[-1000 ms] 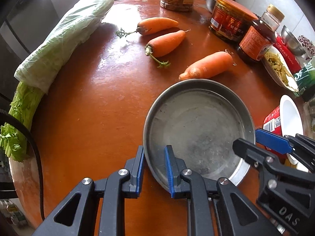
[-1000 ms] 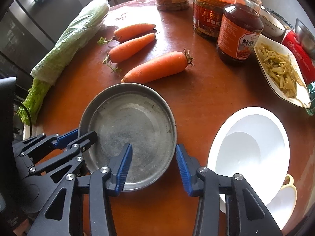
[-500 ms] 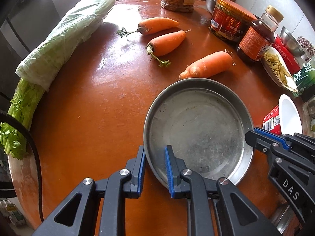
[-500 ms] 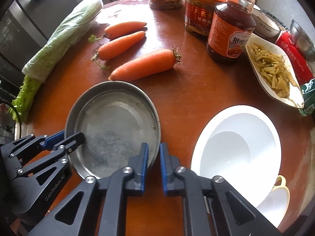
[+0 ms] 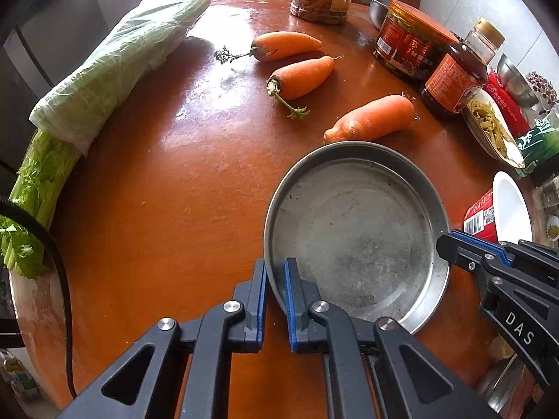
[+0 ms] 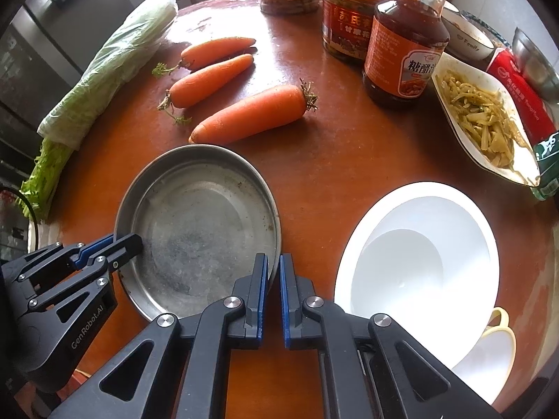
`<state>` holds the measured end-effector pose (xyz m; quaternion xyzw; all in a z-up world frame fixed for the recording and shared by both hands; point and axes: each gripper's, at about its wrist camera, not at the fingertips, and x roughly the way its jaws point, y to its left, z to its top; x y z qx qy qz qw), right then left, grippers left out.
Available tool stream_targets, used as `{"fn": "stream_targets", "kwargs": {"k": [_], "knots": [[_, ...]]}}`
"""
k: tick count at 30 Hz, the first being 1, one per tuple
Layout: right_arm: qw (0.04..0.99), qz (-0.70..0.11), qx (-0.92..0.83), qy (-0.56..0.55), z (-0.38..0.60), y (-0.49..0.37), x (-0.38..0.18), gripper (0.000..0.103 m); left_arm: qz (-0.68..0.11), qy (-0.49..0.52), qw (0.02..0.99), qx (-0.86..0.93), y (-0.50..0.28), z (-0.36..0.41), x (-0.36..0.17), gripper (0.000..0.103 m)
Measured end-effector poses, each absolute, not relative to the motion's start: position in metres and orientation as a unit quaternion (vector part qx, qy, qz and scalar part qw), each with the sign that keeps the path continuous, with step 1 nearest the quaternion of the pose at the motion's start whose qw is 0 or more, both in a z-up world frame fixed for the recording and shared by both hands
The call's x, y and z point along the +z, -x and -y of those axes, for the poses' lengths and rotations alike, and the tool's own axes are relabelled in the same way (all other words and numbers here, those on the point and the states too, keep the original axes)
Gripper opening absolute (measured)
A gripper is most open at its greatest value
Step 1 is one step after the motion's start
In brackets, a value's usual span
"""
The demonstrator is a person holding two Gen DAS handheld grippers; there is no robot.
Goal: Organize plates and bowls
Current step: 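Lift the steel pan with the right tool toward the plates in the left tool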
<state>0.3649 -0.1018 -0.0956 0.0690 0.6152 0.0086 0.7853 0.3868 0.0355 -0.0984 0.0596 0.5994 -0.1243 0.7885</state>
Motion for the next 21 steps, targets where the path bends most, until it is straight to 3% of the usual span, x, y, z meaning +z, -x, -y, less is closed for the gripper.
{"fn": "stream_targets", "kwargs": {"k": [9,21], "knots": [[0.792,-0.607,0.017,-0.067,0.097,-0.353,-0.085,0.007,-0.596,-0.042,0.791,-0.131,-0.375,-0.045,-0.087,0.009],[0.819,-0.569,0.062,-0.048,0.070,-0.299,-0.030,0.007,-0.549,-0.046,0.824,-0.127,-0.313,-0.076,-0.022,0.010]]}}
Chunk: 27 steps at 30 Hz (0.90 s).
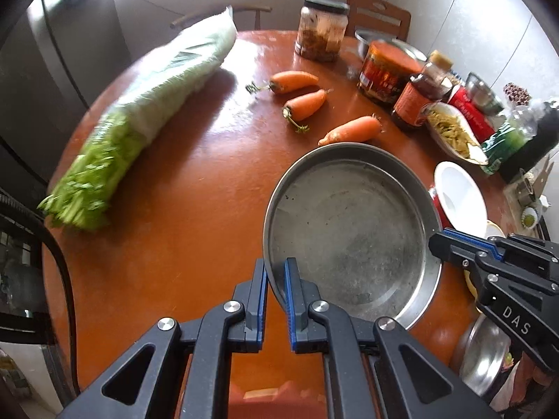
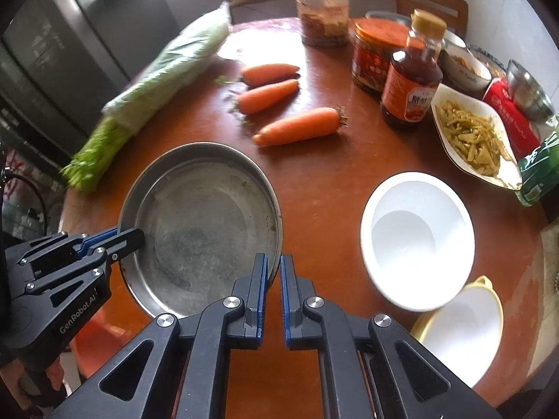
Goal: Organize plates and bowls
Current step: 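Lift the steel pan with the right tool toward the plates in the left tool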
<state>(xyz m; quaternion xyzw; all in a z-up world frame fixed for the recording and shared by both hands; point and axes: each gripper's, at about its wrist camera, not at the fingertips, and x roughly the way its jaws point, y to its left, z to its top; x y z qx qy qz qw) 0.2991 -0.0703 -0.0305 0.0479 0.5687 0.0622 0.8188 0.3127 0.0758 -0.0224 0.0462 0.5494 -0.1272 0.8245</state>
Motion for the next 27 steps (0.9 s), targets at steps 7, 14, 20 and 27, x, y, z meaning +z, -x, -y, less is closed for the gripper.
{"fn": "stream_targets", "kwargs": {"k": [7,14,20,27], "knots": [[0.835,-0.542,0.089,-0.014,0.038,-0.243,0.001,0.008,-0.506,-0.056,0.855,-0.096,-0.247,-0.103,0.012,0.010],[0.840,-0.528,0.124,-0.005,0.011,-0.192,0.014,0.008,-0.495,-0.044,0.864,-0.079,-0.195,-0.136,0.019,0.010],[0.835,-0.529,0.151,0.006,-0.014,-0.162,0.006,0.009,-0.506,-0.026,0.860,-0.057,-0.167,-0.162,0.006,0.010],[0.825,-0.541,0.164,0.011,-0.027,-0.153,-0.012,0.009,-0.509,-0.007,0.859,-0.051,-0.149,-0.176,-0.010,0.010]]}}
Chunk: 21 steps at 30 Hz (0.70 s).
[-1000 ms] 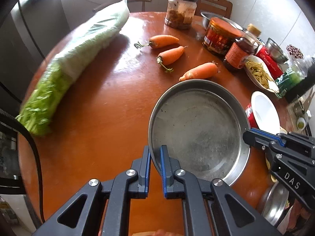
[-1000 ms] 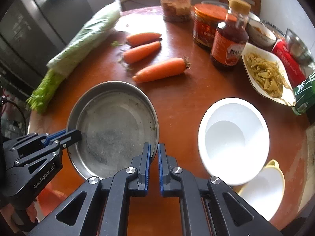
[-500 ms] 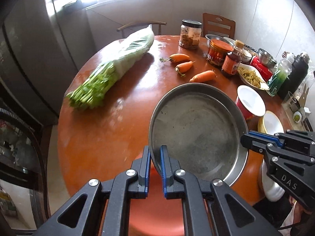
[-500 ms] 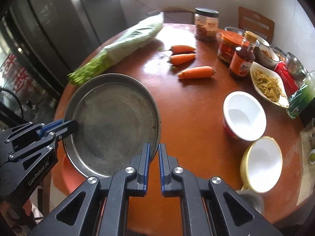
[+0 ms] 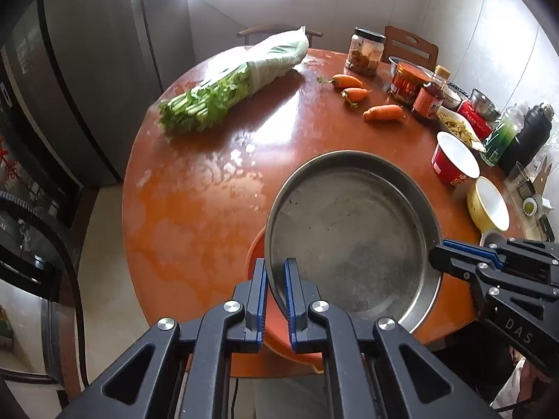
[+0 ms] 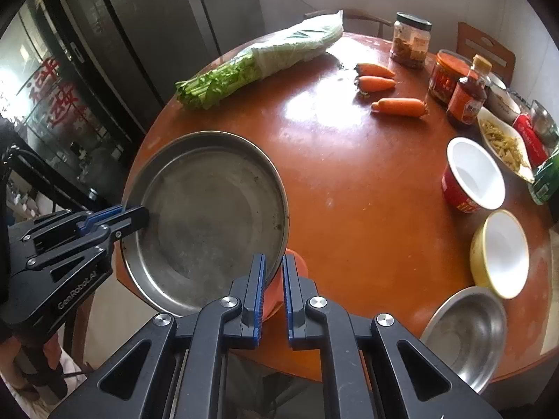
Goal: Organize plates and bowls
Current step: 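Lift the steel pan with the right tool toward the plates in the left tool, then lower the steel pan onto the pink plate and open the right tool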
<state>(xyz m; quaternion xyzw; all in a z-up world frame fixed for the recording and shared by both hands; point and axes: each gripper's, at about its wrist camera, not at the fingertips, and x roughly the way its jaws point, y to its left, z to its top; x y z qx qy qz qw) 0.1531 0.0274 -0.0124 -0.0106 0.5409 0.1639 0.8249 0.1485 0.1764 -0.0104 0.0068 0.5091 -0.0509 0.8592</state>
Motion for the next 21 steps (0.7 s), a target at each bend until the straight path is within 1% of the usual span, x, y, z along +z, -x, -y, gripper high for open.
{"fn": "stream_targets", "kwargs": {"k": [11,21], "knots": [[0.806,-0.565,0.174,0.011,-0.035,-0.150,-0.046,0.009,-0.525,-0.008,0.850,-0.039,-0.140,-0.180,-0.034,0.010],[0.802,-0.571,0.175,0.015,-0.040,-0.150,-0.055,0.010,-0.531,-0.004,0.847,-0.037,-0.140,-0.182,-0.044,0.010]]}}
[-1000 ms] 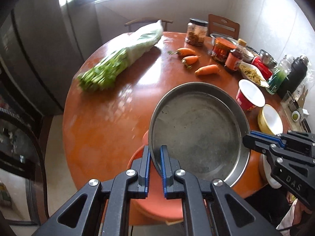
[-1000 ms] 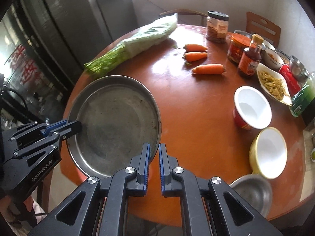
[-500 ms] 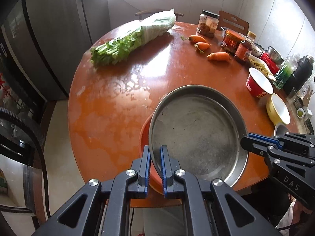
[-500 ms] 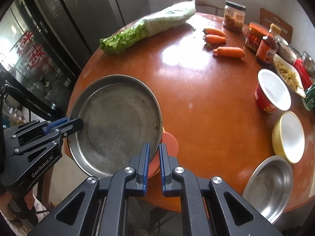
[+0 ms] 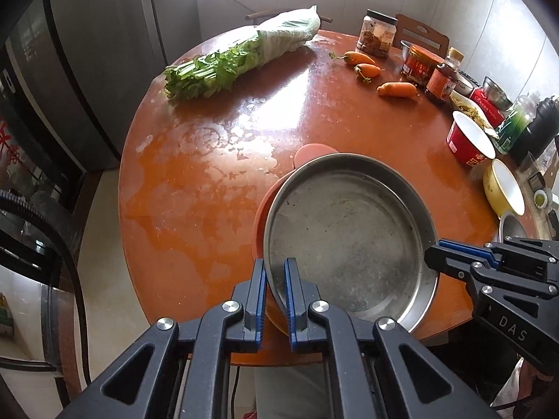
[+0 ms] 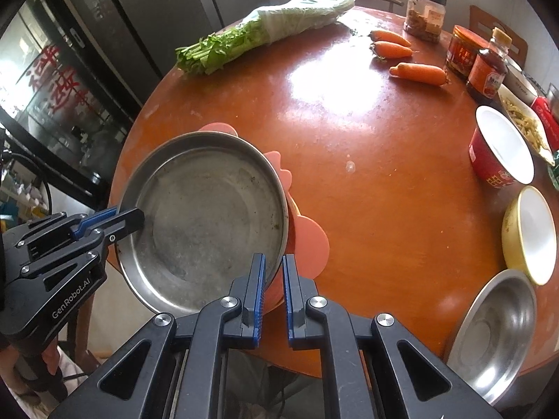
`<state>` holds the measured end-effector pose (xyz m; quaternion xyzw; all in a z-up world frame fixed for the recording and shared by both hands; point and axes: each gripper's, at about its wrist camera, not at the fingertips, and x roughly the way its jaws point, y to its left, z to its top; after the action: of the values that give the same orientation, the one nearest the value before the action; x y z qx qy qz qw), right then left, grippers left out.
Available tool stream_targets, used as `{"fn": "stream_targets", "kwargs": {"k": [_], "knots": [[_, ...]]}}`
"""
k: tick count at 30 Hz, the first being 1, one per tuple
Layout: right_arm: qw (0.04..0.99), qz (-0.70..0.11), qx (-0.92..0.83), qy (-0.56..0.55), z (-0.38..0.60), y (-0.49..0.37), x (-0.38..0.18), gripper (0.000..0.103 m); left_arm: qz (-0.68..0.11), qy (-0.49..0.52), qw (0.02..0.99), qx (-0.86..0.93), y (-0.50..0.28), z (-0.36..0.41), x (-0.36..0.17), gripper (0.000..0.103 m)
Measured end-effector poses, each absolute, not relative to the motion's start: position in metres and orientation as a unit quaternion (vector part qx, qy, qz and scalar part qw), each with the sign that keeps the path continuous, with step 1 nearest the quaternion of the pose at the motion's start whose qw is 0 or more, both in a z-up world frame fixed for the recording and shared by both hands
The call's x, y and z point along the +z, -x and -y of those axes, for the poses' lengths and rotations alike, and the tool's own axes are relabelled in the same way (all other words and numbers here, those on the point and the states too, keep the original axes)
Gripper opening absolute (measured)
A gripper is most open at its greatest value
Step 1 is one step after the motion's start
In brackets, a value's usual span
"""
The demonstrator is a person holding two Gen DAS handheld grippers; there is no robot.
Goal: Organize plates and bowls
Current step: 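Lower the steel pan onto the pink plate and open the right tool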
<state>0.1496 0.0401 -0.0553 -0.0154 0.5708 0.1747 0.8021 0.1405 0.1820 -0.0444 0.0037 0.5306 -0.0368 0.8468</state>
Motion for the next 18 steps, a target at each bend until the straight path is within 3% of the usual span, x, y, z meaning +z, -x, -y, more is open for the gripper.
{"fn": "stream_targets", "kwargs": {"k": [18], "knots": [[0.801,-0.574,0.171,0.017,-0.0403,-0.1488,-0.0624,0.010,-0.520,-0.005,0.853,-0.036,-0.1393,-0.1790,-0.0499,0.010]]}}
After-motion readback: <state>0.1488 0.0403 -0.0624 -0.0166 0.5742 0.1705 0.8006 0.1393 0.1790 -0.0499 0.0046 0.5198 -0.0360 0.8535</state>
